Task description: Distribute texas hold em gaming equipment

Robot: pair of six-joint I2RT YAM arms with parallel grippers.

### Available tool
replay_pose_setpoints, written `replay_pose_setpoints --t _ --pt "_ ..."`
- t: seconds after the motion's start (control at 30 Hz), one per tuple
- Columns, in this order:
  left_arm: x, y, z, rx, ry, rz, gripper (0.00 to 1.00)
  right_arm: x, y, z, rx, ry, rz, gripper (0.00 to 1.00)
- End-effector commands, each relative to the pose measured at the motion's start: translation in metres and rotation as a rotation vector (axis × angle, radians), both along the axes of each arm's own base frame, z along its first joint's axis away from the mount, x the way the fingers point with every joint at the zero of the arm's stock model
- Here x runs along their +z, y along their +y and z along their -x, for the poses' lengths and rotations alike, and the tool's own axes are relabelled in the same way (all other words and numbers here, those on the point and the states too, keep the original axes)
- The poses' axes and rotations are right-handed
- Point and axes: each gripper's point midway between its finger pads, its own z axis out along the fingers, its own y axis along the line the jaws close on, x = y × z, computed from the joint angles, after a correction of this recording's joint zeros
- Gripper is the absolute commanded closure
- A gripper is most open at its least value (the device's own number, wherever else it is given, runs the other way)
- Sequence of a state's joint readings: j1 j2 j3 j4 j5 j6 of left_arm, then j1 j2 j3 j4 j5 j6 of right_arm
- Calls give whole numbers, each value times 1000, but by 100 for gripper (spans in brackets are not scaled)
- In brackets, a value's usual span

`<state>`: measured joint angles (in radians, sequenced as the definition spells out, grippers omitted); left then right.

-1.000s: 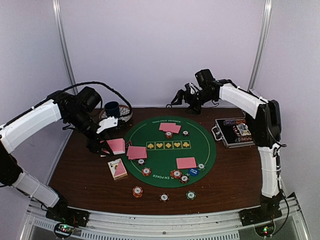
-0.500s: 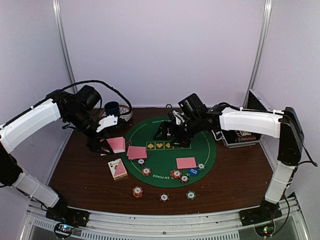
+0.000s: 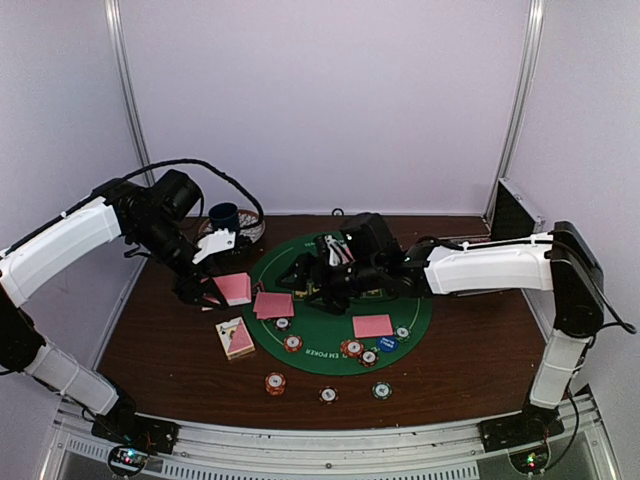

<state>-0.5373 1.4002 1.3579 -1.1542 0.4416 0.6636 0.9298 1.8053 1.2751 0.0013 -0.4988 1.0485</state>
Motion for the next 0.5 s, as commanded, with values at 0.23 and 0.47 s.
replay_pose_setpoints --t 0.23,0.47 --pt "20 -6 -2 -4 -41 61 100 38 45 7 49 -7 -199 8" --pt "19 -6 -3 -4 -38 59 100 47 51 9 65 -1 -256 8"
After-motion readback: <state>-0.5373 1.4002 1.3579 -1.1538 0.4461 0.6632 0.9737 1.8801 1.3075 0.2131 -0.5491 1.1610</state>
